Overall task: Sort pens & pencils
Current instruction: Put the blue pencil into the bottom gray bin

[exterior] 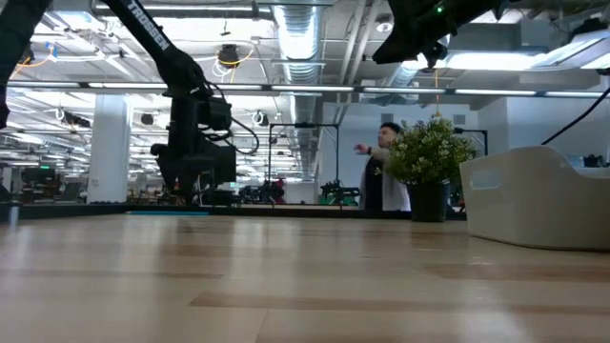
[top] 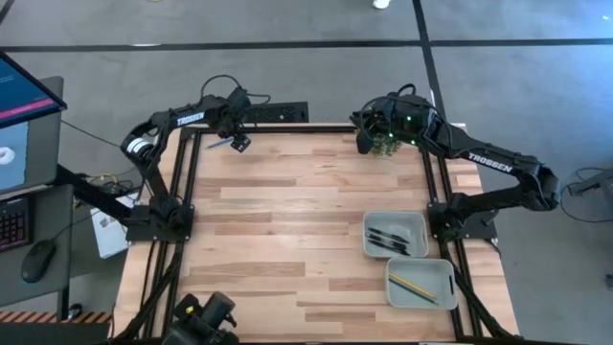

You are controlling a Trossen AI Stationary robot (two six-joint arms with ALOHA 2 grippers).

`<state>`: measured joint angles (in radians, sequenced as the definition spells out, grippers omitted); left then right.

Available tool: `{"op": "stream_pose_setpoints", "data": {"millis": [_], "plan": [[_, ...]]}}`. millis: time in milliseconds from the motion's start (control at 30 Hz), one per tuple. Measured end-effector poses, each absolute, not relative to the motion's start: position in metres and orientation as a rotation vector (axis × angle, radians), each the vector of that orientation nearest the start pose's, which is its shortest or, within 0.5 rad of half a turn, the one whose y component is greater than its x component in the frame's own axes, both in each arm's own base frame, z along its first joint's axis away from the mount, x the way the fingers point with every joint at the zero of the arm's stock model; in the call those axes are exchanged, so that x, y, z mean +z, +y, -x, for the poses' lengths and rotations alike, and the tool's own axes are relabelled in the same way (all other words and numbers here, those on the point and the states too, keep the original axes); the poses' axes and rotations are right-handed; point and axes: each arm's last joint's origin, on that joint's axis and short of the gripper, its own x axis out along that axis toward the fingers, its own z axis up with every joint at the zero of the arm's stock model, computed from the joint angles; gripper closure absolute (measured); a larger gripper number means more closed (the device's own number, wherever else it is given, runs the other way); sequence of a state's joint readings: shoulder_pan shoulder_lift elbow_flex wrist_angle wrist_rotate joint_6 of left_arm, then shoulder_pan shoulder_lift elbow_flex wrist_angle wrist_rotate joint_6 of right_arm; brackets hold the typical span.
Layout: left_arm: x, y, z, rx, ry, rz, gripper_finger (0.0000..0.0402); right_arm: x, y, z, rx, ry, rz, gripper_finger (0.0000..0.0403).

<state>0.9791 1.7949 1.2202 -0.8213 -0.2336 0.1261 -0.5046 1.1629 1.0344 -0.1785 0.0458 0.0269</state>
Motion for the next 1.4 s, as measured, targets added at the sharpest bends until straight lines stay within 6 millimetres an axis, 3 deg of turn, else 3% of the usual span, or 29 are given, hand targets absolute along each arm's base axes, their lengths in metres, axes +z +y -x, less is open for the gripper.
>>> {"op": "stream_pose_setpoints", "data": {"millis": [433,867,1400], "plan": [[0.173,0.296,-0.161,0.868,1.388,0.571,0.0097,0.345,-0.126,-0.225,-0.550,0.296,-0.096,0.0310],[0.134,0.307,-0.152,0.815,1.456,0.734,0.0097,0.345,-0.126,-0.225,-0.549,0.298,-0.088,0.0310],[0.136,0.308,-0.153,0.801,1.485,0.738,0.0097,0.345,-0.127,-0.225,-0.554,0.298,-0.088,0.0310]]}}
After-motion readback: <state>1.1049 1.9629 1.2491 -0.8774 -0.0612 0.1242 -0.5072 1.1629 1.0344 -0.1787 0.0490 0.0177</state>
